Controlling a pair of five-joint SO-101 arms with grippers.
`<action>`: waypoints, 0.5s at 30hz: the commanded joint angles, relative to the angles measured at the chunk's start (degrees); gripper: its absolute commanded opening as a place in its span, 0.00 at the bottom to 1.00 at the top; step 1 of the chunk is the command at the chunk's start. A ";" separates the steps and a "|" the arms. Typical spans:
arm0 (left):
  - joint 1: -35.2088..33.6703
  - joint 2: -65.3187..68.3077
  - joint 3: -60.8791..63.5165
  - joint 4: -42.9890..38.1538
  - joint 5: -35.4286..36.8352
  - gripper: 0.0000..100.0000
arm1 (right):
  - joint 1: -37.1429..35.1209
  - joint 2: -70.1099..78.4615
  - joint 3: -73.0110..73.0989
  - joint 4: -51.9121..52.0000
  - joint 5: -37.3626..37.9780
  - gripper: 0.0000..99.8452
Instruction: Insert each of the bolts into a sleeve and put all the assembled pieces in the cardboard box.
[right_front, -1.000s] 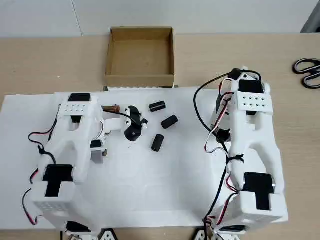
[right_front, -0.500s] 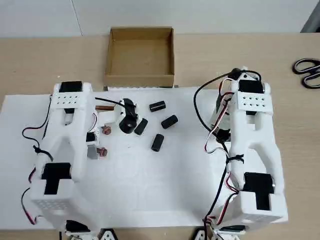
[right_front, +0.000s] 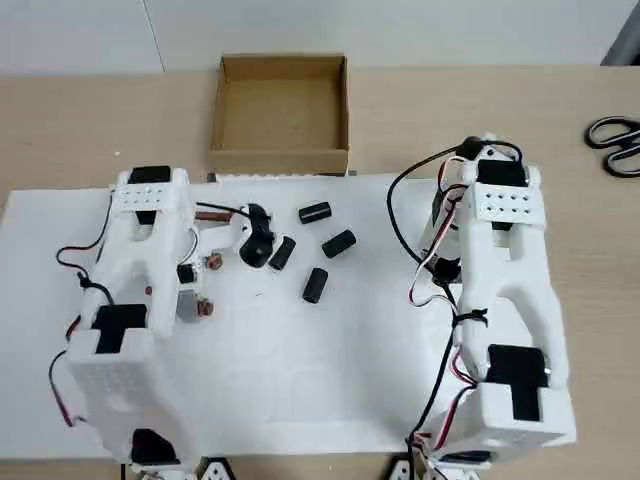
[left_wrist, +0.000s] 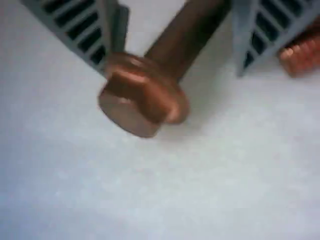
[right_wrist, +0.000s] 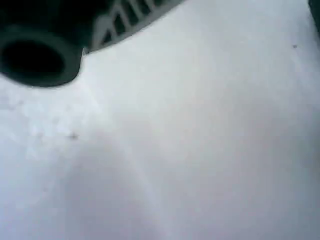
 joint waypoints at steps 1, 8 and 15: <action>-0.70 0.88 -1.80 -1.32 -17.23 0.14 | 0.31 -3.03 -0.62 -0.31 0.18 0.00; -0.44 1.93 -2.07 -0.88 -15.82 0.10 | 0.31 -3.12 -0.62 -0.31 0.18 0.00; -0.44 1.93 -4.53 5.27 -15.03 0.01 | 0.22 -3.21 -0.62 -0.31 0.18 0.00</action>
